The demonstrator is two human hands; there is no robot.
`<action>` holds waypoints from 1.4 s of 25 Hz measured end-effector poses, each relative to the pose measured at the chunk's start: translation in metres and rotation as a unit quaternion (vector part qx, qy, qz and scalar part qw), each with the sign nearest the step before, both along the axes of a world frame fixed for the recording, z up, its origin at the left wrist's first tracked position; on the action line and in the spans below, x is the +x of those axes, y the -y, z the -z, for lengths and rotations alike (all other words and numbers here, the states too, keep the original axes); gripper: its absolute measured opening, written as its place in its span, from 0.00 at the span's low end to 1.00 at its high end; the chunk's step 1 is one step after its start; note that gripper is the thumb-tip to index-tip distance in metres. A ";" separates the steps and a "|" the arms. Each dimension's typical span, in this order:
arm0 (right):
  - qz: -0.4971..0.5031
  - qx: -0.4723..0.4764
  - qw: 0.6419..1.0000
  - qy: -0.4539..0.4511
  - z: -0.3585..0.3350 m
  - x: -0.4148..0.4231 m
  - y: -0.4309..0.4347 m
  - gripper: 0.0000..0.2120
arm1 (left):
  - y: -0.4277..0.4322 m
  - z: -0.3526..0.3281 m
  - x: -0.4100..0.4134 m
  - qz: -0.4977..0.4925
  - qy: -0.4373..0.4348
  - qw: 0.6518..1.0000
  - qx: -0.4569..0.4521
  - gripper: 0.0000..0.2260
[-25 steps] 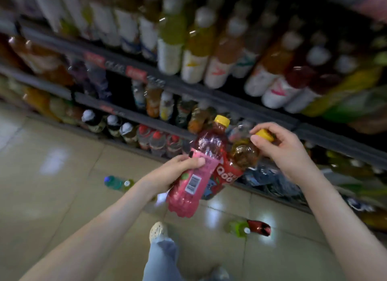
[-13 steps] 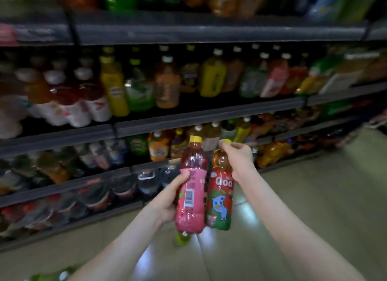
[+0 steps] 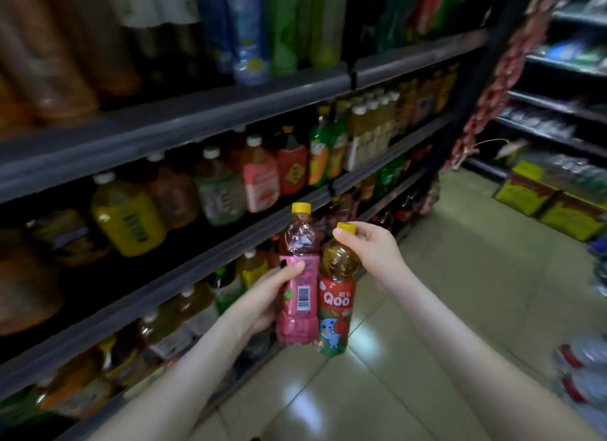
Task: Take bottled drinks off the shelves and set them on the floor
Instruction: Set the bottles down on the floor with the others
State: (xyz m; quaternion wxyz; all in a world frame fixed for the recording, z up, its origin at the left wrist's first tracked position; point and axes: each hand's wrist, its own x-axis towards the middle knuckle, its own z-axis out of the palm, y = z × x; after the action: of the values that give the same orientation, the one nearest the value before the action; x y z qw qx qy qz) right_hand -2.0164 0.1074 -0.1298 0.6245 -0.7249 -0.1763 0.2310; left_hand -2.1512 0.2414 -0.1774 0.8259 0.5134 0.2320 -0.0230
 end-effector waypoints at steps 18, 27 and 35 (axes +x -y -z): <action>0.009 0.035 0.996 0.082 -0.014 0.483 0.113 0.06 | 0.090 -0.017 0.453 -0.101 -0.019 0.989 0.102 0.24; -0.014 0.070 0.994 0.082 -0.019 0.657 0.057 0.09 | 0.042 -0.014 0.596 -0.146 -0.038 0.942 0.299 0.26; -0.158 0.130 0.978 0.043 -0.024 0.748 0.009 0.11 | 0.040 -0.012 0.663 -0.260 -0.088 0.881 0.385 0.25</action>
State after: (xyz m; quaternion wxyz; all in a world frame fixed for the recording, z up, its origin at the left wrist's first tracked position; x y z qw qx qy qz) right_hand -1.2679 0.0979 -0.1053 0.6612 -0.6098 -0.3436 0.2701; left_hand -1.4881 0.2016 -0.1650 0.5155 0.7082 0.4192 0.2386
